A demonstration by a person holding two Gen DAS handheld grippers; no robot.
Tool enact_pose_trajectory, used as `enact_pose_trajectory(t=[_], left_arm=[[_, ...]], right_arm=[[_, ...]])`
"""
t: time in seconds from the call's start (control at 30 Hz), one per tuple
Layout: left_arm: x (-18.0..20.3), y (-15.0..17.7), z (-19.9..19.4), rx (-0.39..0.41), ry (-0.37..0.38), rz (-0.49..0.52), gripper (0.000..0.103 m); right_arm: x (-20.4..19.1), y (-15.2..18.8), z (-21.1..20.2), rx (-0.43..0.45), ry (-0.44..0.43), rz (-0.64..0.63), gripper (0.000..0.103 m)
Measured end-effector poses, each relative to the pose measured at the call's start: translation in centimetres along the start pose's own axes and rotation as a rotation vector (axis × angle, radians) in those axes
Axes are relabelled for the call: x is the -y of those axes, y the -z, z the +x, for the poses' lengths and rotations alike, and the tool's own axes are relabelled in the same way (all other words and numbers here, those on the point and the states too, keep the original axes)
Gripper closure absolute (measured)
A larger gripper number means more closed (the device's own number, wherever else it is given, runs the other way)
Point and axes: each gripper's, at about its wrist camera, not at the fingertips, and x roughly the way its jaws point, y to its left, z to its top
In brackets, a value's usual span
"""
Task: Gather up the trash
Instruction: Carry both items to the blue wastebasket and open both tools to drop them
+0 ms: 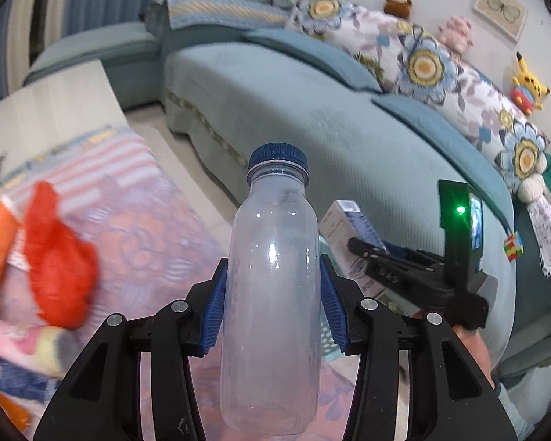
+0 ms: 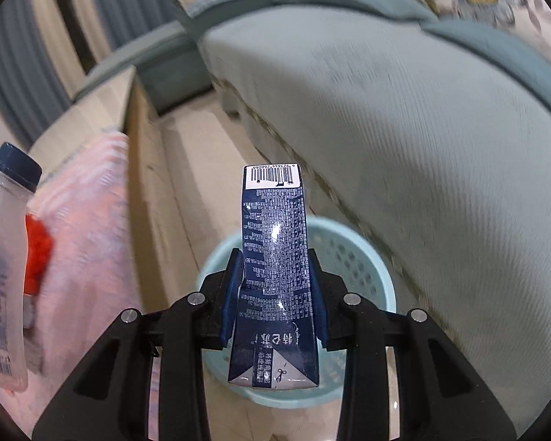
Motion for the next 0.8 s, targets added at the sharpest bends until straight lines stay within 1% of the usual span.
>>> enact_pose_trajectory(t=[0.13, 0.17, 0.23, 0.27, 0.37, 0.47, 0.53, 0.57, 0.63, 0.73, 0.8], left_arm=[[0.7, 0.5, 3.2, -0.07, 0.035, -0.001, 0.058], [0.8, 0.7, 3.6, -0.075, 0.034, 0.0, 0.057], [0.9, 0.9, 4.0, -0.083, 0.041, 0.002, 0.05], [0.8, 1.0, 3.9, -0.083, 0.046, -0.001, 0.048], [0.6, 1.1, 3.5, -0.074, 0.042, -0.002, 0.047], [0.3, 1.4, 2.6, -0.059, 0.038, -0.002, 0.047], [0.1, 1.6, 1.8, -0.049, 0.032, -0.002, 0.047], [0.1, 1.7, 1.4, -0.044, 0.03, -0.005, 0.047], [-0.3, 2.0, 0.3, -0.029, 0.024, -0.013, 0.047], [-1.2, 2.6, -2.0, 0.002, 0.011, -0.036, 0.047], [-1.8, 2.9, -3.8, 0.028, 0.002, -0.052, 0.047]], right_arm=[[1.6, 1.1, 2.4, -0.065, 0.005, 0.052, 0.072], [1.8, 1.6, 2.9, -0.076, 0.009, 0.059, 0.072], [2.5, 1.9, 3.4, -0.086, 0.014, 0.067, 0.072], [2.6, 1.9, 3.6, -0.09, 0.018, 0.072, 0.071], [2.6, 1.8, 3.6, -0.089, 0.023, 0.08, 0.071], [2.9, 2.1, 2.9, -0.079, 0.025, 0.087, 0.071], [3.0, 2.4, 2.2, -0.073, 0.022, 0.089, 0.065], [3.1, 2.6, 1.8, -0.065, 0.027, 0.087, 0.058], [2.7, 2.8, 0.9, -0.052, 0.024, 0.075, 0.056], [1.5, 3.2, -1.3, -0.019, -0.036, 0.054, 0.056], [-0.2, 3.4, -3.4, 0.017, -0.086, 0.017, 0.056]])
